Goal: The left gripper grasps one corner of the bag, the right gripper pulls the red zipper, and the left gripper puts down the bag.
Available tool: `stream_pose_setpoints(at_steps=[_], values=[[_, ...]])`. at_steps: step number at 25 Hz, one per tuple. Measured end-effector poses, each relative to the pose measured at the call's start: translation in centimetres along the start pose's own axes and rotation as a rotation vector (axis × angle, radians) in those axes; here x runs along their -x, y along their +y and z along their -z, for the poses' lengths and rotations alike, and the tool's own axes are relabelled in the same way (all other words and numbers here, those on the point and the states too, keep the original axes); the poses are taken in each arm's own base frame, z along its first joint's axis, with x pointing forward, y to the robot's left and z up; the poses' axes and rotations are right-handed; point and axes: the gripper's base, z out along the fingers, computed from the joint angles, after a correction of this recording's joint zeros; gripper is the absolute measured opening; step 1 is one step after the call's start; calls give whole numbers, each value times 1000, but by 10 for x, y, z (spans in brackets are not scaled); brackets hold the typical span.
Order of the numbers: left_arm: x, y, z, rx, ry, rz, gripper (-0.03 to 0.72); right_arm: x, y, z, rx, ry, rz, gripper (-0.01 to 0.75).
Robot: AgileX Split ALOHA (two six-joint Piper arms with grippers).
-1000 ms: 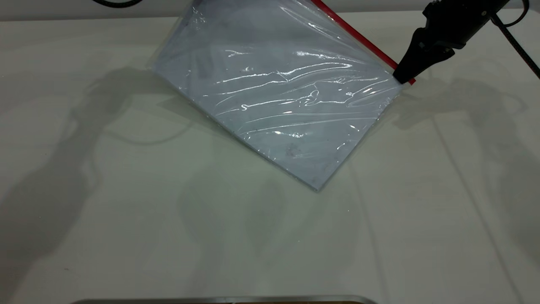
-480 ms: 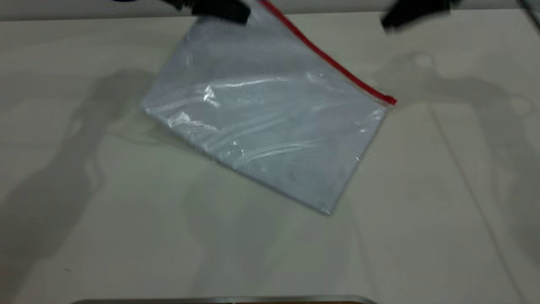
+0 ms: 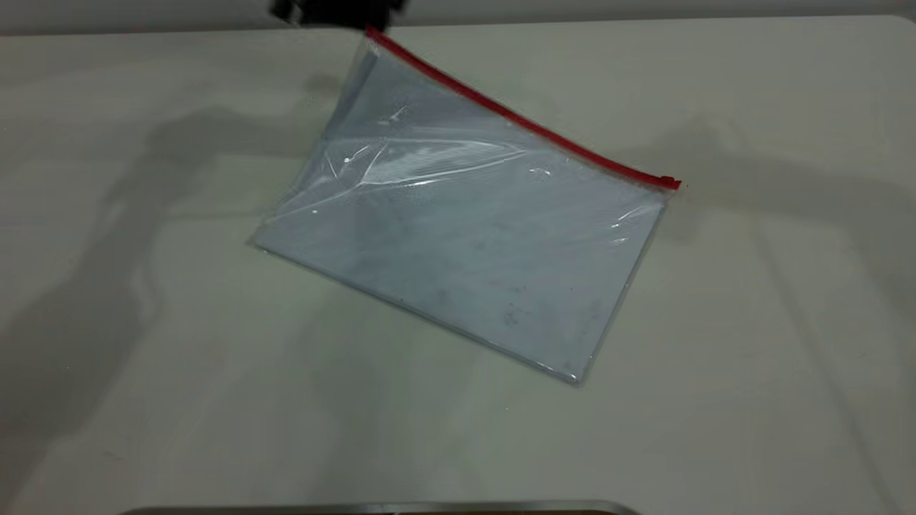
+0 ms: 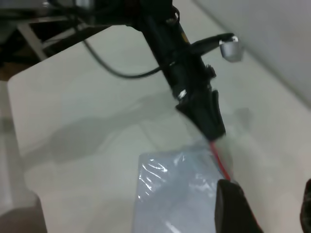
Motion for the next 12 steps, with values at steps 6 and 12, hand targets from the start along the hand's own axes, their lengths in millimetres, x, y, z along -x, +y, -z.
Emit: stream_pose_setpoints(at_steps=[6, 12], values=[[36, -30, 80, 34, -185, 58, 461, 36, 74, 82, -235, 78, -59, 344], [56, -138, 147, 145, -274, -157, 461, 21, 126, 144, -615, 150, -310, 344]])
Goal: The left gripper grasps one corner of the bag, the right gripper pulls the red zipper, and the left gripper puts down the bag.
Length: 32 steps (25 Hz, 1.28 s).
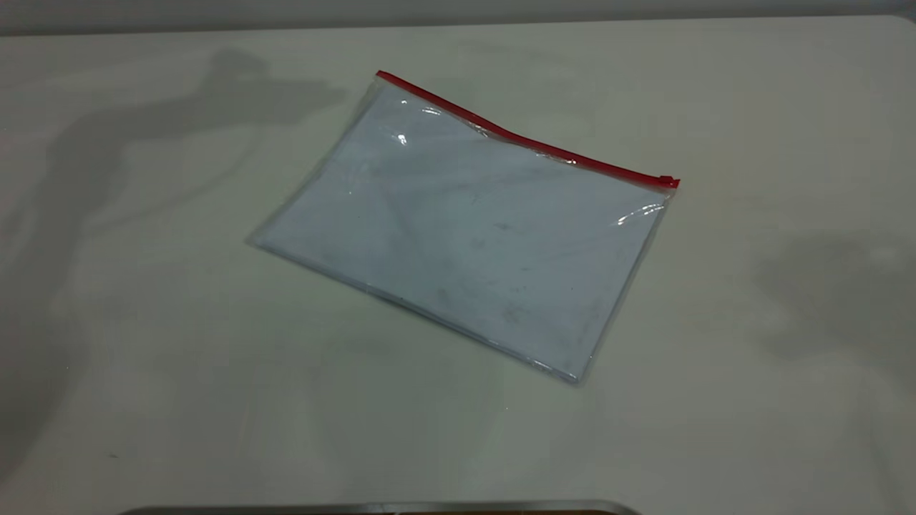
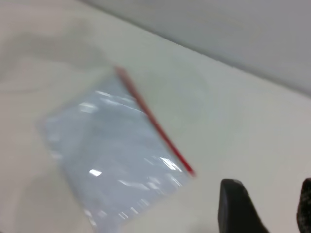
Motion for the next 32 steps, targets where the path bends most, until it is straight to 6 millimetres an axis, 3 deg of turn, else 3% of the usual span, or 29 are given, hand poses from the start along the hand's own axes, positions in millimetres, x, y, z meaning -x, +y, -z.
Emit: stream_pose_setpoints(at_steps=[3, 8, 11, 15, 20, 27, 32], values=[[12, -48, 29, 116, -6, -79, 461, -37, 2, 17, -125, 56, -72, 344], [18, -138, 73, 343, -34, -242, 461, -116, 13, 22, -220, 179, -92, 344], [9, -185, 91, 442, -46, -303, 461, -165, 21, 15, -239, 251, -139, 344], [-21, -224, 91, 491, 32, -358, 463, -227, 33, 2, -238, 325, -197, 344], [-80, -236, 78, 512, 216, -318, 465, -273, 43, -9, -229, 312, -219, 344], [-187, -216, 70, 542, 486, -100, 465, -278, 45, -11, -234, 216, -218, 344], [-262, -193, 82, 632, 639, -1, 465, -278, 48, -12, -198, 214, -181, 344]])
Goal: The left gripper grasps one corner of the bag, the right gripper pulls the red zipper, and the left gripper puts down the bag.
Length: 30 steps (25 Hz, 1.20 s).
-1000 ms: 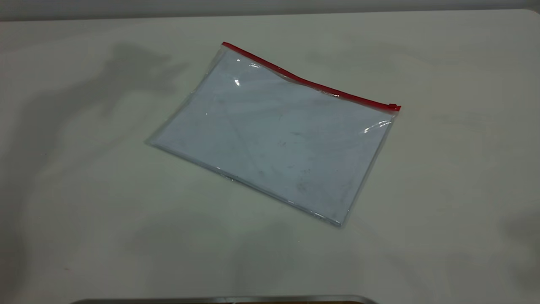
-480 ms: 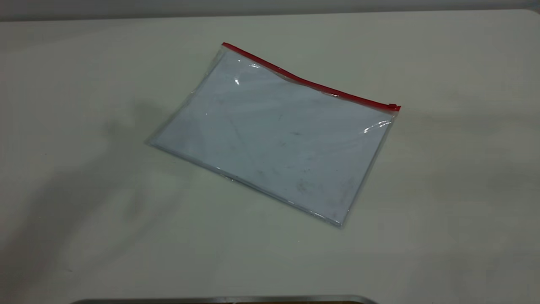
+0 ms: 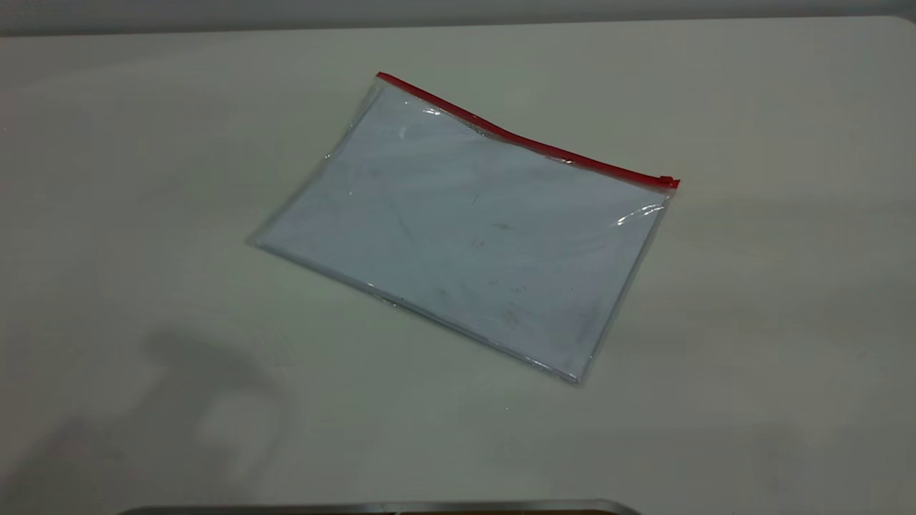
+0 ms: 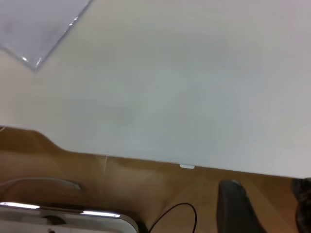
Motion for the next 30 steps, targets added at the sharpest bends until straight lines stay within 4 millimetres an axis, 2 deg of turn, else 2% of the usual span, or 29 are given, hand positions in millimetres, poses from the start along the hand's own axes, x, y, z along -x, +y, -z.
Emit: stream_pose_setpoints(at_steps=[2, 7, 13, 16, 22, 30], values=[[-22, 10, -12, 66, 38, -5, 465, 0, 1, 0, 7, 1, 11, 344], [-70, 21, -23, 122, 35, -69, 466, 0, 1, 0, 12, 0, 19, 344], [-116, 28, -41, 116, -95, -136, 466, 0, 1, 0, 12, 0, 19, 344], [-135, 30, -39, 110, -152, -138, 466, 0, 1, 0, 12, 0, 19, 344], [-168, 31, -22, 85, -399, -149, 466, 0, 1, 0, 13, 0, 19, 344], [-208, 34, -12, 66, -689, -165, 466, -6, 0, 8, -12, -67, -17, 344]])
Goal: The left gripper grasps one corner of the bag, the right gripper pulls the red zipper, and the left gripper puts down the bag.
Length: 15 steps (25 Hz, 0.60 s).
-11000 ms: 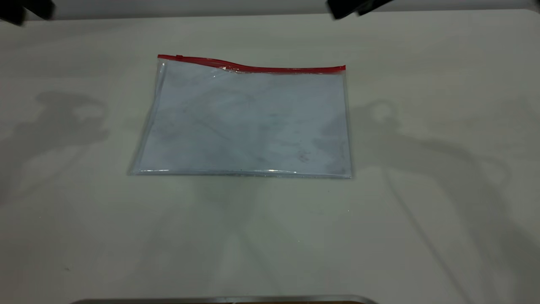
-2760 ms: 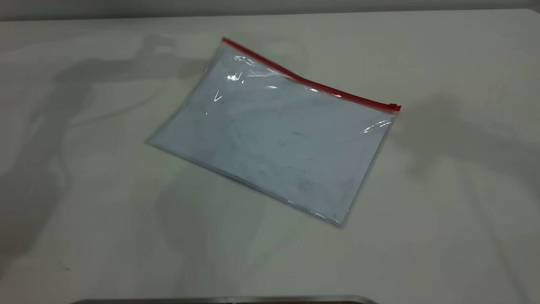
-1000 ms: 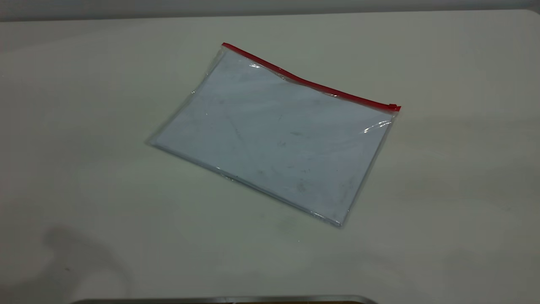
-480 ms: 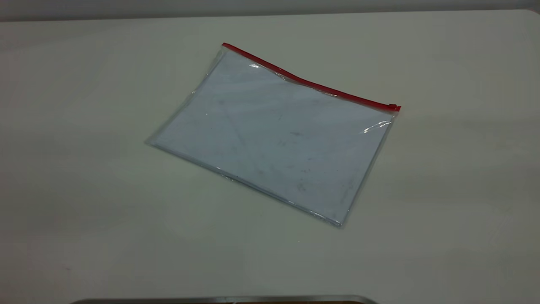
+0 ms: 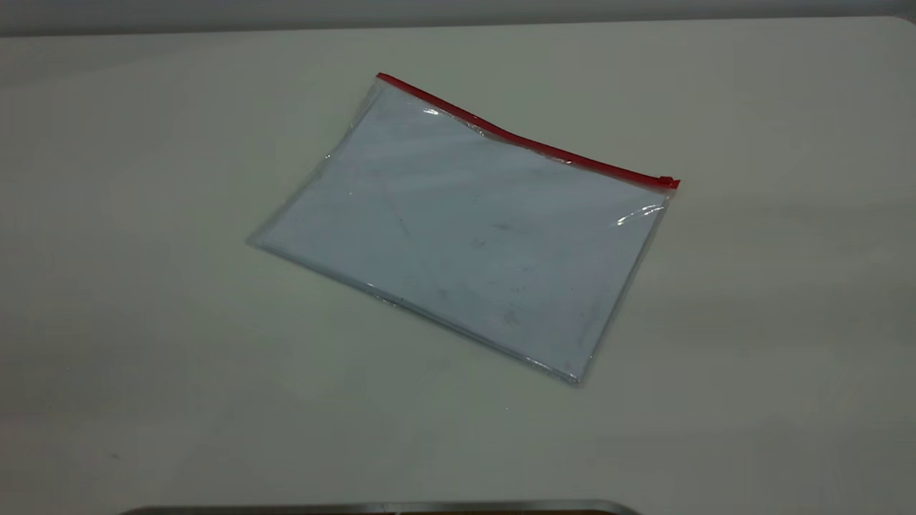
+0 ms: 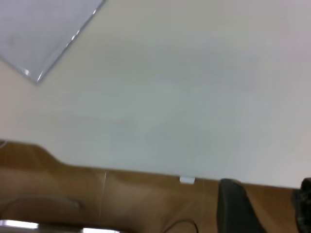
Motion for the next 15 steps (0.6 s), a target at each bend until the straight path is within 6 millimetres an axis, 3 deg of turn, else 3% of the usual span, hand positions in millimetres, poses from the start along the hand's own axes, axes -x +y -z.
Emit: stream_pose_setpoints(at_steps=[6, 10, 15], values=[[-10, -1, 8, 20, -80, 15, 466, -18, 1, 22, -11, -201, -1, 344], [-10, -4, 8, 147, -80, 128, 466, -34, 2, 35, -16, -330, 1, 344], [-9, -7, 7, 319, -79, 279, 466, -36, 2, 36, -15, -340, 1, 344]])
